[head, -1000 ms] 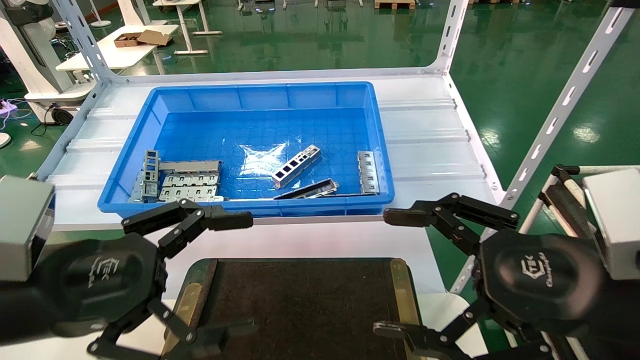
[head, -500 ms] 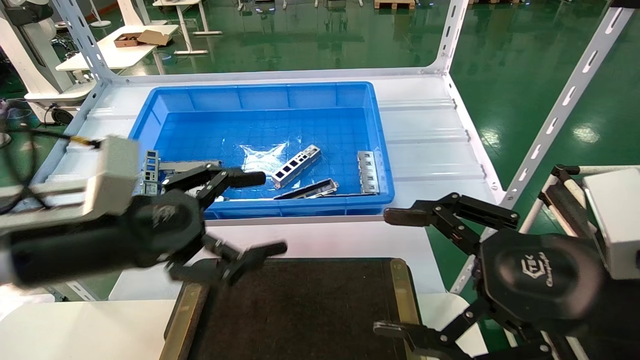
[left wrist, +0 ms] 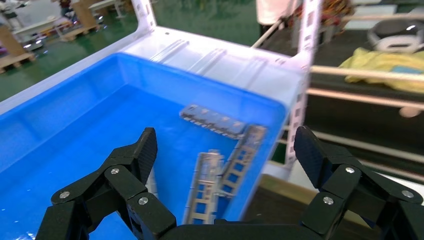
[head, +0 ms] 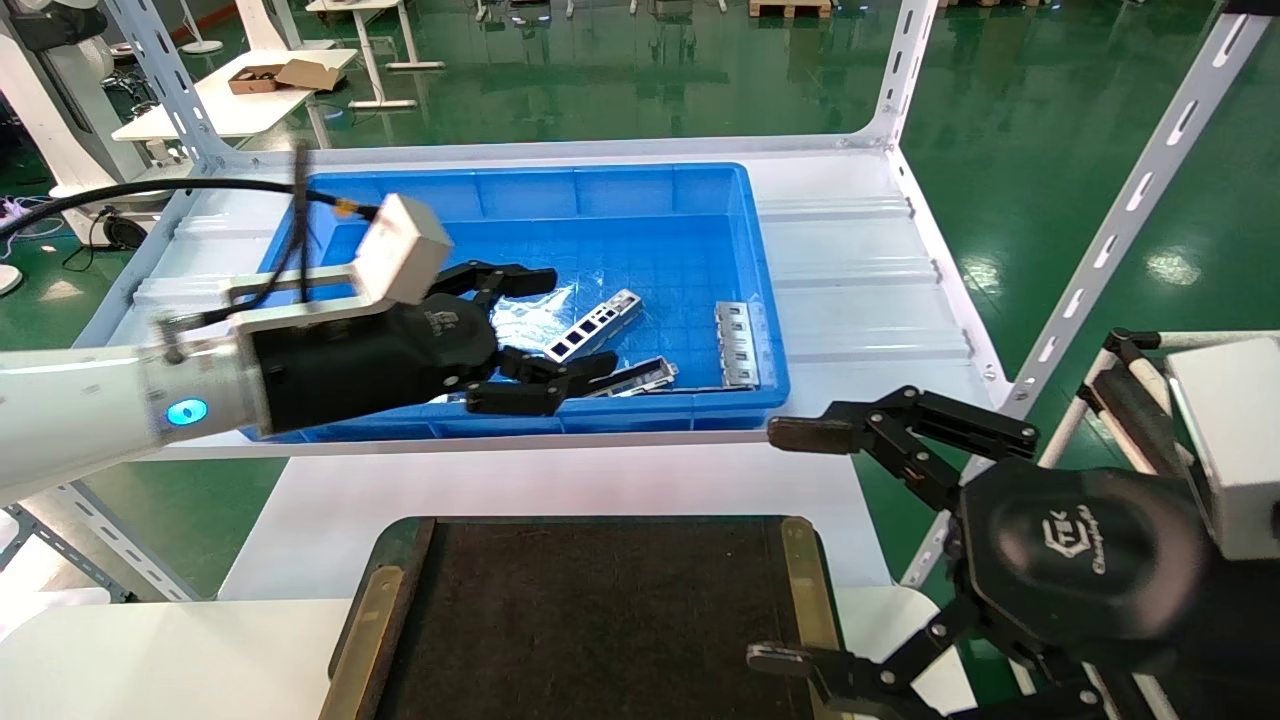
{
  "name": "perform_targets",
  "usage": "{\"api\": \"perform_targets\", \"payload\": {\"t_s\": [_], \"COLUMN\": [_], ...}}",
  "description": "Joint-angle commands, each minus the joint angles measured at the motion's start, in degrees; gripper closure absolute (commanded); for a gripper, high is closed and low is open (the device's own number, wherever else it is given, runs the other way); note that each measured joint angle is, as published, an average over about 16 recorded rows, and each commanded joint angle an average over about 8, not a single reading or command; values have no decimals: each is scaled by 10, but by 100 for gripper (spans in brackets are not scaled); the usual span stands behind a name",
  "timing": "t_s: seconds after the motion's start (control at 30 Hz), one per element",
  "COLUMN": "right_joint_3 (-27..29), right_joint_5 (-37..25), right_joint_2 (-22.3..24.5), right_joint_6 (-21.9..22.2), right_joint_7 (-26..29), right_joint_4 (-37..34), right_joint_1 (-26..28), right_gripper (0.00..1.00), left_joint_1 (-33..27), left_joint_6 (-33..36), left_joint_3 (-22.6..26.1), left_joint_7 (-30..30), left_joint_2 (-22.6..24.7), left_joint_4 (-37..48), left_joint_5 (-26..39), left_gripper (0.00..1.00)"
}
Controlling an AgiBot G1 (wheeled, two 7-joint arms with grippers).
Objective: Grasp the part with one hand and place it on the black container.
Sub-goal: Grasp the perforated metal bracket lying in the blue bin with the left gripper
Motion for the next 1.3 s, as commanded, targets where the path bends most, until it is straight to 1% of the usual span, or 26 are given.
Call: {"api": "perform_targets", "payload": {"t_s": [0.03,0.2,0.4,0.67,0.87,0.9,0.93,0.97,1.13,1.17,1.2,1.23,1.3], "right_joint_3": [0,0,0,-1,-1,-1,-1,-1,-1,-1,-1,-1,-1], "right_joint_5": [0,0,0,0,1,1,1,1,1,1,1,1,1], "right_joint_2": [0,0,0,0,0,0,0,0,0,0,0,0,1], "right_joint_6": [0,0,0,0,0,0,0,0,0,0,0,1,1], "right_joint_7": [0,0,0,0,0,0,0,0,-1,-1,-1,-1,-1], "right_joint_4": [0,0,0,0,0,0,0,0,0,0,0,0,0], "right_joint_1": [0,0,0,0,0,0,0,0,0,0,0,0,0], "right_gripper": [0,0,0,0,0,7,19,32,94,100,100,100,100], "left_joint_1": [-14,-39,-66,-99,-118,-121,-123,-125,-134,-135,-136,-137,-138], "left_joint_6": [-15,-55,-102,-156,-180,-183,-186,-188,-194,-193,-193,-192,-190], "left_joint_3": [9,21,27,27,23,23,22,21,17,17,16,16,16], "left_joint_7": [7,32,64,106,132,135,138,140,148,148,149,150,151], "left_joint_2": [19,62,110,163,192,195,198,201,210,211,212,213,214], "left_joint_4": [29,105,193,302,367,376,384,392,423,428,432,435,441], "left_joint_5": [20,50,70,81,79,78,77,76,69,67,66,65,63], "left_gripper": [0,0,0,0,0,0,0,7,69,82,94,100,100]}}
